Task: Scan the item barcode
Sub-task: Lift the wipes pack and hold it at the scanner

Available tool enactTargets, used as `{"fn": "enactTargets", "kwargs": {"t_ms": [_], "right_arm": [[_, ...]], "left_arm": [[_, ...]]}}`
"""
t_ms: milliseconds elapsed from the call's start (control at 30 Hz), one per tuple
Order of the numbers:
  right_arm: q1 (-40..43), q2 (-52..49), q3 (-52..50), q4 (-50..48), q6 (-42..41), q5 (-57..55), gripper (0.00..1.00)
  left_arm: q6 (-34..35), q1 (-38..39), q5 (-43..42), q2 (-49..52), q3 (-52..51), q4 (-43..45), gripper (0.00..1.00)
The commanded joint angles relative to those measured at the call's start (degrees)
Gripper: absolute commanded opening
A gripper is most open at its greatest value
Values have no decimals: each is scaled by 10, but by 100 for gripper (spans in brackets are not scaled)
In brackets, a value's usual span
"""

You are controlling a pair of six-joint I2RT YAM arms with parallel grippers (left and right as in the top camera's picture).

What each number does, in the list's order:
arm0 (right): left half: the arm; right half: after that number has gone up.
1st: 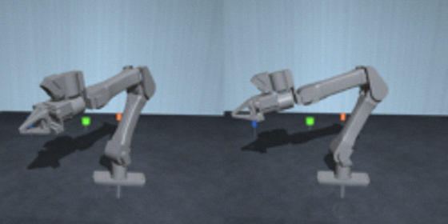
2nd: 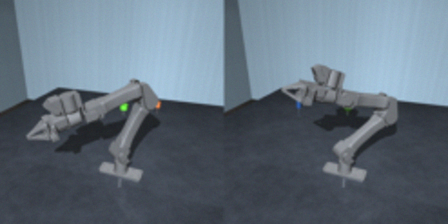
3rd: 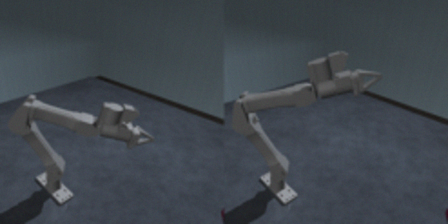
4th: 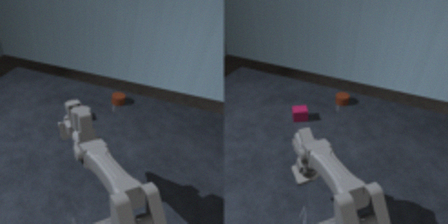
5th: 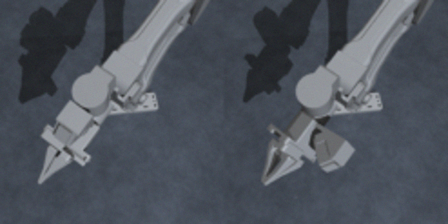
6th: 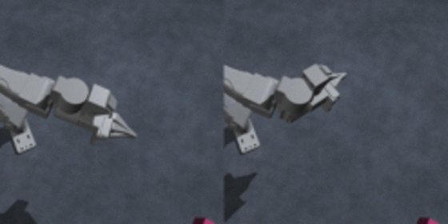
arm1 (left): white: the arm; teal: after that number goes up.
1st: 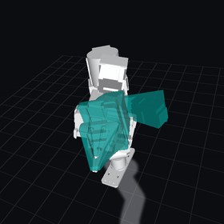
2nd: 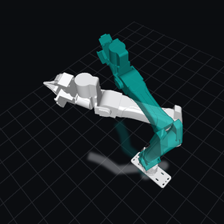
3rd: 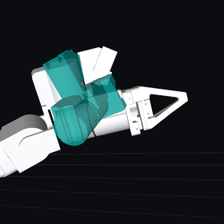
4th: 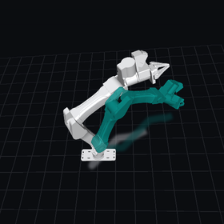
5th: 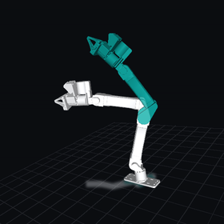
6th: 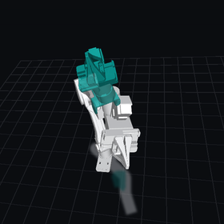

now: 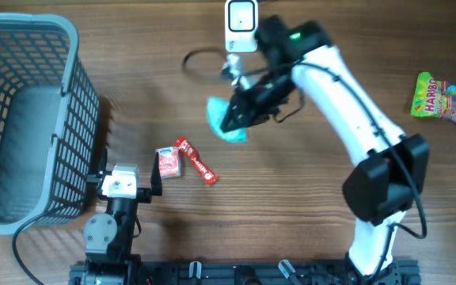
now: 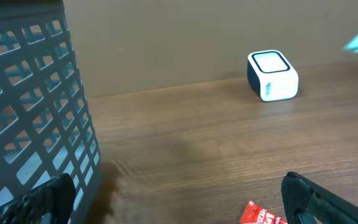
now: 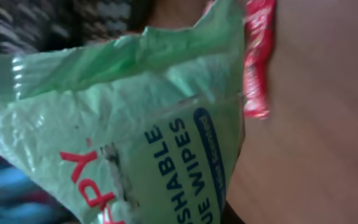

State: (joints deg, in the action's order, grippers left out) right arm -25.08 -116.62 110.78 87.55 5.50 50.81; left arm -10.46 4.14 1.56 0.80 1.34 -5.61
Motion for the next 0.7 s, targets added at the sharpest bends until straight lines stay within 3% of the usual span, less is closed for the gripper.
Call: {"fn": "enactTargets", "kwargs": {"t_ms": [0,67,133,200,300,433,667], "right_arm": [[49,-2,3,37,-217,133,4],[64,-2,3,15,-342,133,4],[73,-2,-5,-70,-468,133,4],[81,-6,-22,-121,-523,134,4],[82,-43,-56,-125,-488,153,4],[76,-99,-131,-128,-291,347,4],[76,-109,-163,-151,-264,325,4]], "left_arm": [[-7,4,-5,-4,-3,1,100],[-7,4,-5,-4,-3,1,100],[-7,4,-5,-4,-3,1,100],[-7,4,-5,-4,-3,1,100],[-7,4,-5,-4,-3,1,100],[-7,4,-5,-4,-3,1,100],[-7,4,-5,-4,-3,1,100]]}}
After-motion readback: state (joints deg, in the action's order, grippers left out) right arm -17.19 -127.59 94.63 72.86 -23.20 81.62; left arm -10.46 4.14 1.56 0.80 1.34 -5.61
